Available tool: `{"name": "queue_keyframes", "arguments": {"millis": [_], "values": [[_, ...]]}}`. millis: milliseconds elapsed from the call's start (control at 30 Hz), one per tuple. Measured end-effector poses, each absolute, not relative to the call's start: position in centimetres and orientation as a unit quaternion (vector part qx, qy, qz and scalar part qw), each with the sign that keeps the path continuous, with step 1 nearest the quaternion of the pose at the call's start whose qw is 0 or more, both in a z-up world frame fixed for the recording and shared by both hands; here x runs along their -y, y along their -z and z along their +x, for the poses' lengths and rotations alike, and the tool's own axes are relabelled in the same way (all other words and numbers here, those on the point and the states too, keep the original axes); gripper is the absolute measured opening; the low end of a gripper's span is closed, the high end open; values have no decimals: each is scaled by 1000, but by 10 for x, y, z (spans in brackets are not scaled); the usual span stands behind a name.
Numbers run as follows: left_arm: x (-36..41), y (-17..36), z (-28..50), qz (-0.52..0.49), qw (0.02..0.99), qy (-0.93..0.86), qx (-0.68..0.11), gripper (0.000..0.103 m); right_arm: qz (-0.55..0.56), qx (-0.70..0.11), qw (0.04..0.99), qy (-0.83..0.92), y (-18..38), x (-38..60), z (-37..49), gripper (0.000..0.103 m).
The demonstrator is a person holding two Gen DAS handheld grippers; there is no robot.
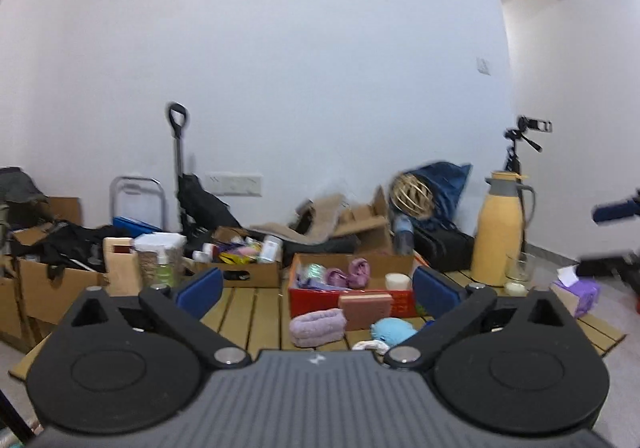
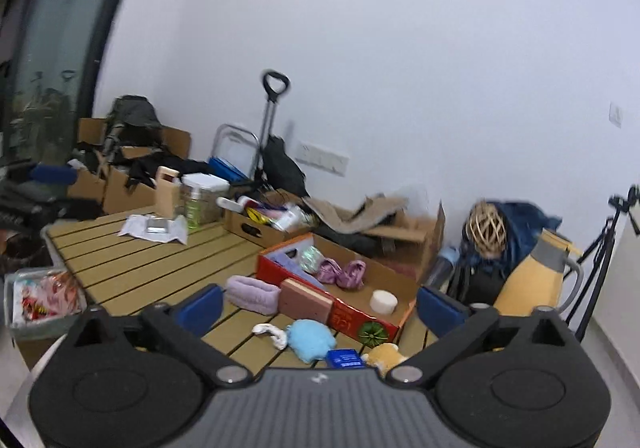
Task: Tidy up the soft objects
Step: 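Withdraw both open grippers from the box back toward the table, then grasp the white sheep plush with the left gripper while the right gripper grasps the yellow plush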
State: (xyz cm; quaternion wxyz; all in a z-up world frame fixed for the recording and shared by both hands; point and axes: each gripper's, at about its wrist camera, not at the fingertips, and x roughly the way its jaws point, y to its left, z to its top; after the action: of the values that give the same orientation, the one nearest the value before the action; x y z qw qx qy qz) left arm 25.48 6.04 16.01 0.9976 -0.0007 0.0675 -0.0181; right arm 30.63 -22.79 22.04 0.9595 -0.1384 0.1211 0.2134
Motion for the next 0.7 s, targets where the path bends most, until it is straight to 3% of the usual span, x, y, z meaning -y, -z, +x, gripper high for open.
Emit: {"name": "queue_keyframes", "arguments": {"millis": [200,433,700], "values": [[-47,-111,224,12,994,10,-109,103,-137,-124,965,-184,-155,218,253,103],[-35,-79,216,36,988,49,-145,103,-77,-191,965,-165,-95,221,231,103],[-27,-50,251,40,979,46,-194,103,-53,-212,962,-163,-68,217,253,102]]}}
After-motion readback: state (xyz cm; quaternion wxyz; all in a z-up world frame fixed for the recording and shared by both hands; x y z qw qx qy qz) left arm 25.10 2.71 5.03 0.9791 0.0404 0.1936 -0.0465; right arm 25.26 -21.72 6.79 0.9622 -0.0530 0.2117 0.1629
